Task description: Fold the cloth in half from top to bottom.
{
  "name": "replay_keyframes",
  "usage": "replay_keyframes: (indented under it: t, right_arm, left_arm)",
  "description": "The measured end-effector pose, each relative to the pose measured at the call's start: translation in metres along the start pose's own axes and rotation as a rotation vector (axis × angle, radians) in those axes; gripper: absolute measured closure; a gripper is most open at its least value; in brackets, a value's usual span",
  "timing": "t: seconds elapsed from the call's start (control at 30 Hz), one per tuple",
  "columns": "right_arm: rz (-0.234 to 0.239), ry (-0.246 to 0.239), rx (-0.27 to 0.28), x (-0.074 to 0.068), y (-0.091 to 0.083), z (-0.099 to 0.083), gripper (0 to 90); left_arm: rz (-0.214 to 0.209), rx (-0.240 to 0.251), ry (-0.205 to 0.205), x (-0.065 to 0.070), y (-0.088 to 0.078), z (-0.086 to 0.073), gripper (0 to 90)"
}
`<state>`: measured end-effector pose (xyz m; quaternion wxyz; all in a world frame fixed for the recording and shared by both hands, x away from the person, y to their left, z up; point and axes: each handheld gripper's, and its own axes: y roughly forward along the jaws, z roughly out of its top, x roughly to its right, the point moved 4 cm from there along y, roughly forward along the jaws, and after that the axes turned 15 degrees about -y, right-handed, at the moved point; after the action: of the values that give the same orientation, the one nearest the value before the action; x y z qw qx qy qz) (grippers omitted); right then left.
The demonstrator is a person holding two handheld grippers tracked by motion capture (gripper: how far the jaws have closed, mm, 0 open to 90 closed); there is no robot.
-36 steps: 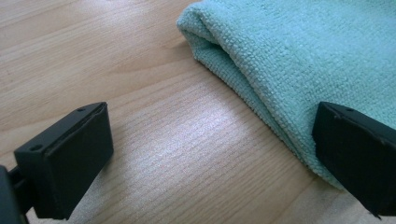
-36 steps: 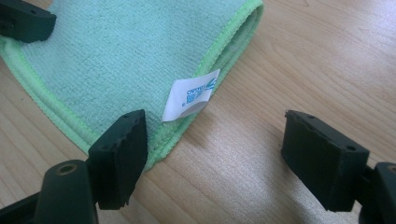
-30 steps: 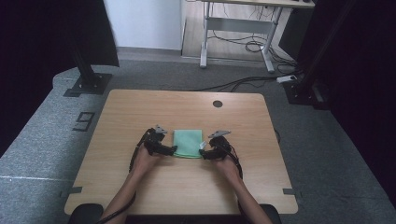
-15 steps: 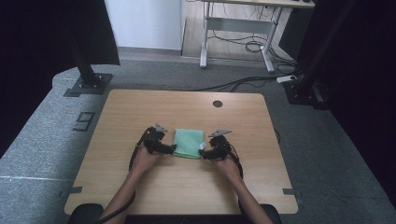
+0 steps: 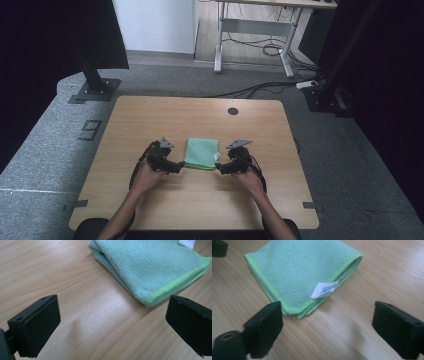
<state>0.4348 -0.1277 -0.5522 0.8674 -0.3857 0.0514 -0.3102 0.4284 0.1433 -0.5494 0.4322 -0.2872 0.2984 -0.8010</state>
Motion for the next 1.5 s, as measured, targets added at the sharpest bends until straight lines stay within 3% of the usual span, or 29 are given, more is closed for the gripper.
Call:
replay_keyframes:
  t: [0.13,0.47,1.07,1.5]
  right_arm:
    - [-0.001,-0.006,0.000,-0.004,-0.005,-0.002,0.0]
    - [-0.006,-0.033,0.022,-0.013,-0.031,-0.006,0.0]
    - [-0.027,-0.042,0.068,-0.021,-0.068,-0.027,0.0]
    - [-0.050,0.011,0.048,-0.020,-0.067,-0.059,0.0]
  left_arm:
    - [-0.011,0.014,0.005,-0.001,-0.009,-0.006,0.0]
    - [-0.002,0.045,0.054,-0.001,-0.031,-0.022,0.0]
    - [-0.001,0.076,0.047,-0.009,-0.065,-0.053,0.0]
    - [-0.007,0.047,0.035,-0.014,-0.056,-0.073,0.0]
